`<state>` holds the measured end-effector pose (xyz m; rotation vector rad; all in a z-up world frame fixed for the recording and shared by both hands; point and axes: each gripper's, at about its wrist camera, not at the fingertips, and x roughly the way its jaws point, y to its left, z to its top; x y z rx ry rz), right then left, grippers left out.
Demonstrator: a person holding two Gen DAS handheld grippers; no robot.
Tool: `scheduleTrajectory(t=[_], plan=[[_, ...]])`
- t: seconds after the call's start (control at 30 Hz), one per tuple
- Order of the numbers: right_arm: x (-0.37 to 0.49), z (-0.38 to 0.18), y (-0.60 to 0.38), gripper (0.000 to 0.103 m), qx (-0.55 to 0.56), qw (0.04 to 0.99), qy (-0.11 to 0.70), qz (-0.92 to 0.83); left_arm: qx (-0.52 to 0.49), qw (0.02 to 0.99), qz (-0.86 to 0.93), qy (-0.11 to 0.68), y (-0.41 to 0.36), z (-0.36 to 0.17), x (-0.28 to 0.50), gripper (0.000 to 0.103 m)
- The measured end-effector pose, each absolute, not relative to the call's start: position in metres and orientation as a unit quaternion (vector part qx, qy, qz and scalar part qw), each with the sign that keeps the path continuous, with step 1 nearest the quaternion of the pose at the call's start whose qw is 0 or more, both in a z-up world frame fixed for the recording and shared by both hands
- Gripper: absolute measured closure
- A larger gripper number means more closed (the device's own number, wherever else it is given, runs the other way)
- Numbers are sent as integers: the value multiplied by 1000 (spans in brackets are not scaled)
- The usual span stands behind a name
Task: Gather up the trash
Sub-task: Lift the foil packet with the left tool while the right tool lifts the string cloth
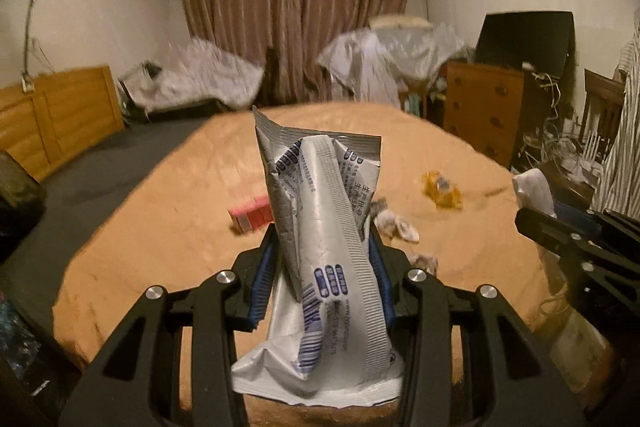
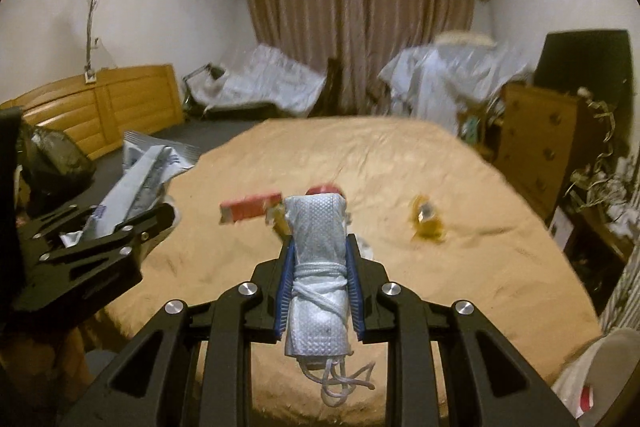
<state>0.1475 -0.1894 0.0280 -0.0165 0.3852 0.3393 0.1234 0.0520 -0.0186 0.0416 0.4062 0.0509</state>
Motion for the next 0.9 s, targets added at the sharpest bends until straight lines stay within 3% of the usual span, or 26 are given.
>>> scheduleTrajectory(t=[0.9], plan=[[105, 48, -218, 77, 6, 980, 154, 124, 30, 985, 6, 173, 14, -10, 114, 63]])
